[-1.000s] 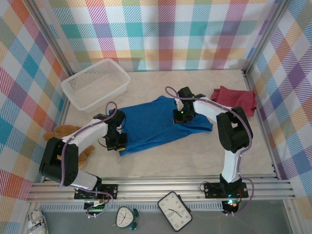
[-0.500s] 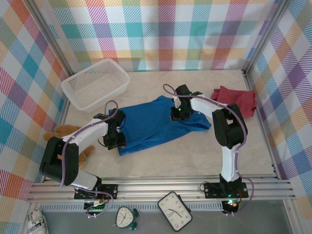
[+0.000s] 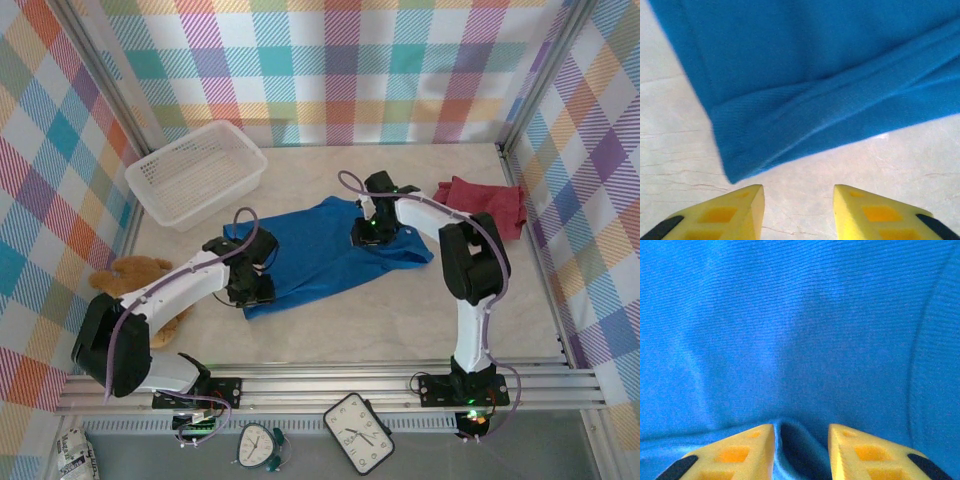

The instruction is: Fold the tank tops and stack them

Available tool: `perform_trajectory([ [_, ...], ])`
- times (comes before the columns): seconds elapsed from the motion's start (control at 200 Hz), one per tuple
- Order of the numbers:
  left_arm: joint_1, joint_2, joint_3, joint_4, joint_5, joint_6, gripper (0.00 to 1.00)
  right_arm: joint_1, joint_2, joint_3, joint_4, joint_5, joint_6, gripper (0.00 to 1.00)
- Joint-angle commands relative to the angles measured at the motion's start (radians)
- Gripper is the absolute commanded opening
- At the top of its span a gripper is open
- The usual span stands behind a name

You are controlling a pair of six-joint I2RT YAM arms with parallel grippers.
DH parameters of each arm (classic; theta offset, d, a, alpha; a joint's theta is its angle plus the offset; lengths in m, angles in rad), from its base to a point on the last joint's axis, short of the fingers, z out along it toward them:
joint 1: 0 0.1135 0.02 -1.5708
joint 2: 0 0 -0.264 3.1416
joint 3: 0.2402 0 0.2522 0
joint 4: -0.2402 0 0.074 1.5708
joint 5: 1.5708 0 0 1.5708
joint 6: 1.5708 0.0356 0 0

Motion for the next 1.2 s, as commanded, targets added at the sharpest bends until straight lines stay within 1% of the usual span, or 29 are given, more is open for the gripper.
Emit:
perform_trajectory([
  [0.0,-0.008,0.061,-0.010,0.024,0.012,-0.004,0.36,-0.017,-0.112,-0.035,-0.055,0.030,-0.066,0.38],
  [0.05,0.000,0.084,-0.006,0.032,-0.008,0.015,0.32,-0.025,-0.146,-0.065,-0.066,0.046,-0.093,0.39],
  [0.12,0.024,0.118,-0.001,0.052,-0.003,0.044,0.29,-0.040,-0.195,-0.110,-0.088,0.065,-0.120,0.41],
  [0.28,0.064,0.192,0.037,0.054,-0.023,0.109,0.28,-0.083,-0.308,-0.246,-0.116,0.141,-0.148,0.44],
  [0.38,0.093,0.237,0.063,0.046,-0.040,0.153,0.28,-0.121,-0.383,-0.338,-0.113,0.176,-0.112,0.48],
  [0.465,0.122,0.269,0.084,0.039,-0.058,0.185,0.28,-0.173,-0.454,-0.431,-0.086,0.160,-0.048,0.53],
  [0.53,0.148,0.272,0.092,0.048,-0.058,0.190,0.28,-0.215,-0.508,-0.502,-0.060,0.155,-0.002,0.56],
  [0.6,0.164,0.273,0.100,0.066,-0.053,0.188,0.28,-0.264,-0.561,-0.575,-0.018,0.149,0.051,0.61],
  [0.655,0.171,0.293,0.110,0.071,-0.051,0.192,0.29,-0.317,-0.585,-0.603,0.008,0.100,0.077,0.62],
  [0.705,0.179,0.316,0.117,0.085,-0.044,0.196,0.29,-0.344,-0.598,-0.617,0.037,0.073,0.101,0.62],
  [0.775,0.191,0.344,0.126,0.099,-0.042,0.203,0.30,-0.373,-0.588,-0.616,0.082,0.037,0.131,0.62],
  [0.825,0.195,0.359,0.138,0.092,-0.074,0.207,0.31,-0.388,-0.559,-0.606,0.110,0.010,0.145,0.62],
  [0.885,0.204,0.364,0.159,0.077,-0.104,0.212,0.33,-0.394,-0.516,-0.575,0.124,-0.028,0.132,0.59],
  [1.01,0.207,0.342,0.191,0.060,-0.139,0.218,0.39,-0.393,-0.436,-0.517,0.135,-0.015,0.126,0.56],
  [1.105,0.207,0.328,0.196,0.052,-0.110,0.225,0.42,-0.392,-0.391,-0.496,0.148,-0.043,0.135,0.53],
  [1.195,0.207,0.305,0.186,0.045,-0.073,0.225,0.44,-0.393,-0.352,-0.475,0.146,-0.026,0.116,0.47],
])
